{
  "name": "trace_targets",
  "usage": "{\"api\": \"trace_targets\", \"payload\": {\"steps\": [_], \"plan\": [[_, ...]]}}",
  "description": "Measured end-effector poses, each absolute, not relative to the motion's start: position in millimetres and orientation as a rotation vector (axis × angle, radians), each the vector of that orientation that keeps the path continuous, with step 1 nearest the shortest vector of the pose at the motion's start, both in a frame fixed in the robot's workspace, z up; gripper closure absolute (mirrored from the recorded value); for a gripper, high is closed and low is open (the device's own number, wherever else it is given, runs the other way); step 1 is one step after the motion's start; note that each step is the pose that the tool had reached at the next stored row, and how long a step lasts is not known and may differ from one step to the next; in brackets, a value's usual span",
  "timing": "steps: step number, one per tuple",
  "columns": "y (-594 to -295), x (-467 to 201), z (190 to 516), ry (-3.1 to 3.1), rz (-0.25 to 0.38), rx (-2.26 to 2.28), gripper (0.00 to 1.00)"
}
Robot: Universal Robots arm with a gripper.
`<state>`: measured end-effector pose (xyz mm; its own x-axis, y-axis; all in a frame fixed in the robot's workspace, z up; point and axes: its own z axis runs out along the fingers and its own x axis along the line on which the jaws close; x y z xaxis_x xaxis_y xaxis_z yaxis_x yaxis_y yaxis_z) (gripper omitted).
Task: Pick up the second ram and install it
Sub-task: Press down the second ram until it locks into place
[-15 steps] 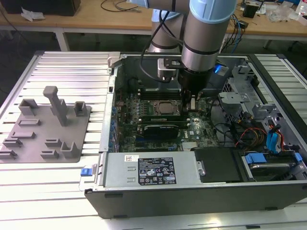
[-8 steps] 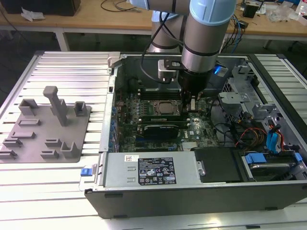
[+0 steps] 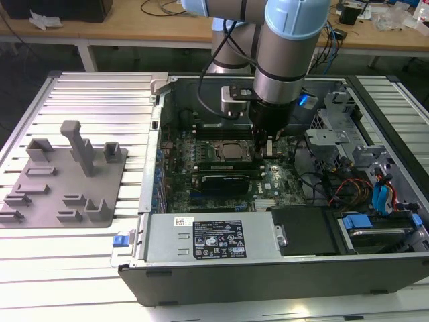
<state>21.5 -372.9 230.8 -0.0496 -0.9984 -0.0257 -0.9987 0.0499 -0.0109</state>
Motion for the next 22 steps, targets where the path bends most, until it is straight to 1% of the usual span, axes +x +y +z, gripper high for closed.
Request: {"api": "trace_targets", "payload": {"steps": [10,17,22], "plan": [[-372.8,21.5,229.9,2.257,0.016,-2.147,0.92],[-372.9,21.5,249.8,2.259,0.01,-2.15,0.92],[-372.9,20.9,250.1,2.26,0.01,-2.149,0.92]]}}
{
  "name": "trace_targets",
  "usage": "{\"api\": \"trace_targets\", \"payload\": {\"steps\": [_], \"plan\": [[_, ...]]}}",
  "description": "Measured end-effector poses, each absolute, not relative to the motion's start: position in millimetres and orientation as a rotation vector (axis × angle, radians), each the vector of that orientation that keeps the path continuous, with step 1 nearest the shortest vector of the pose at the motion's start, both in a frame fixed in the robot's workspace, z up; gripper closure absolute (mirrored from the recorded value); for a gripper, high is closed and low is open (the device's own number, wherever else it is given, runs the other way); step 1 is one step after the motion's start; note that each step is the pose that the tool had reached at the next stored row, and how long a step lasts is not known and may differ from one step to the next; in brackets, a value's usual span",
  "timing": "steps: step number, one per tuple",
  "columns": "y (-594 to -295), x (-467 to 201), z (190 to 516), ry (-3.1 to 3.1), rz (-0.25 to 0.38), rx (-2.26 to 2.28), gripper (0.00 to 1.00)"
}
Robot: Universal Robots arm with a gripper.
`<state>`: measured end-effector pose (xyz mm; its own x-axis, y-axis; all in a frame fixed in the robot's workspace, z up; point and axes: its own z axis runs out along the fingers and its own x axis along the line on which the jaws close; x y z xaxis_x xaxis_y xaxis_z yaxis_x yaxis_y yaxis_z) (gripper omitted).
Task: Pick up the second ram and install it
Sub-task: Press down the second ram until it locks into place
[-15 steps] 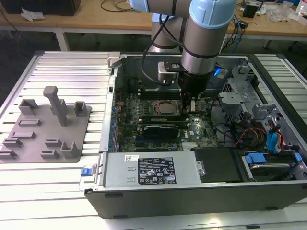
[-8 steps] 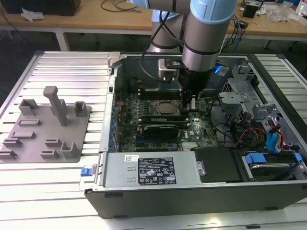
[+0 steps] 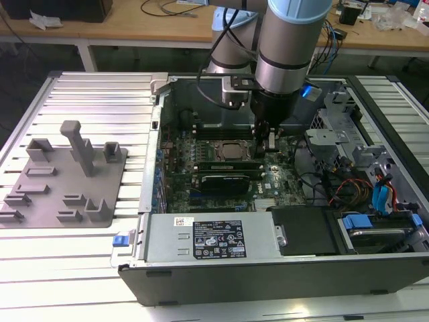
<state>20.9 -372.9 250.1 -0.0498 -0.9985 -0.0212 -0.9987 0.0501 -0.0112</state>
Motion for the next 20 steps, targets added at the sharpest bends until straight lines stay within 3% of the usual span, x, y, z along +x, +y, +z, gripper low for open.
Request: {"api": "trace_targets", "payload": {"steps": [20], "plan": [[-371.9,-45.8,249.5,2.259,0.008,-2.149,0.92]]}}
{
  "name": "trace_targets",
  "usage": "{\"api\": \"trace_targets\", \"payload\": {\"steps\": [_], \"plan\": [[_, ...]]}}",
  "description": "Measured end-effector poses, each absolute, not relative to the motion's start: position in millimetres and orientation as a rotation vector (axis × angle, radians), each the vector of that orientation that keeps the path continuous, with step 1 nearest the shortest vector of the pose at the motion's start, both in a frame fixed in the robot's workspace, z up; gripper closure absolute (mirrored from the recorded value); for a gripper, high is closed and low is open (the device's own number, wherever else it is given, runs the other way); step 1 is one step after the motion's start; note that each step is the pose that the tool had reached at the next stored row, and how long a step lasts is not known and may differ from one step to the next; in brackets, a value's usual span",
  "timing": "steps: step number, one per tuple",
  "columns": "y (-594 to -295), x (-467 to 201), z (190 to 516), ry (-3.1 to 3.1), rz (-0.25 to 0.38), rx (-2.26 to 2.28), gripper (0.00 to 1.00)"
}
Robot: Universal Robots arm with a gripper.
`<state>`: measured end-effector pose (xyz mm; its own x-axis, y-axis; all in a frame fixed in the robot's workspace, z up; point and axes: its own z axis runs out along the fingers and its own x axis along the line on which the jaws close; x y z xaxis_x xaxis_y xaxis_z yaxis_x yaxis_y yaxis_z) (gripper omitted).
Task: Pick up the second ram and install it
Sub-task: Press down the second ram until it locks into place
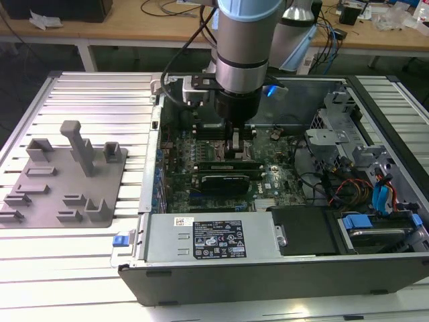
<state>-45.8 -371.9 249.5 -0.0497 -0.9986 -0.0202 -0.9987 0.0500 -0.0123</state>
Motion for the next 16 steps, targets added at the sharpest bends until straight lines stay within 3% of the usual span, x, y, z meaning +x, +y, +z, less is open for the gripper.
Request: {"api": "trace_targets", "payload": {"steps": [16], "plan": [[-372.5,-60.0,237.1,2.259,0.007,-2.15,0.92]]}}
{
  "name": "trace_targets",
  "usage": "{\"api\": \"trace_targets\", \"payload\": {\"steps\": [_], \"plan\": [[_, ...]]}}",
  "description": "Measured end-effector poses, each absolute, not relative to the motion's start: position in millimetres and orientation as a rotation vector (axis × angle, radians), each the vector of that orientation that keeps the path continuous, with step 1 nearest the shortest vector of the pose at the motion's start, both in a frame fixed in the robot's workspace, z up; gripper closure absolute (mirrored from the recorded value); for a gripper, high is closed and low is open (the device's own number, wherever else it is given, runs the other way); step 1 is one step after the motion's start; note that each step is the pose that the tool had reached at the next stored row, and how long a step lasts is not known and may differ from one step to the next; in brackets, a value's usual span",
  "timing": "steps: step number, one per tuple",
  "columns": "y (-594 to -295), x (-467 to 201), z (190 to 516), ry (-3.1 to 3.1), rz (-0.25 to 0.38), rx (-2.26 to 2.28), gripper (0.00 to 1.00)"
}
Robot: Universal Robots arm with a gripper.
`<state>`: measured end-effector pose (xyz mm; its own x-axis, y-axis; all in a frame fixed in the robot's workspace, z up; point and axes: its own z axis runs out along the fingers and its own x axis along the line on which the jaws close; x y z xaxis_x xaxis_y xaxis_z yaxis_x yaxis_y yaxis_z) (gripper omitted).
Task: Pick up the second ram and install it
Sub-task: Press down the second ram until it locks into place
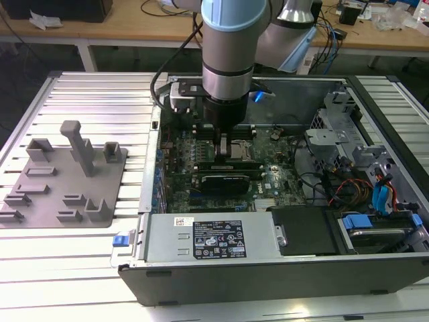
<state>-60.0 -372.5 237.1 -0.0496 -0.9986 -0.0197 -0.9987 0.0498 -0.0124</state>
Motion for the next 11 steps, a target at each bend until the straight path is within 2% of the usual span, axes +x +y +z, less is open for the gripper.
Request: {"api": "trace_targets", "payload": {"steps": [11], "plan": [[-372.5,-60.9,230.0,2.259,0.007,-2.15,0.92]]}}
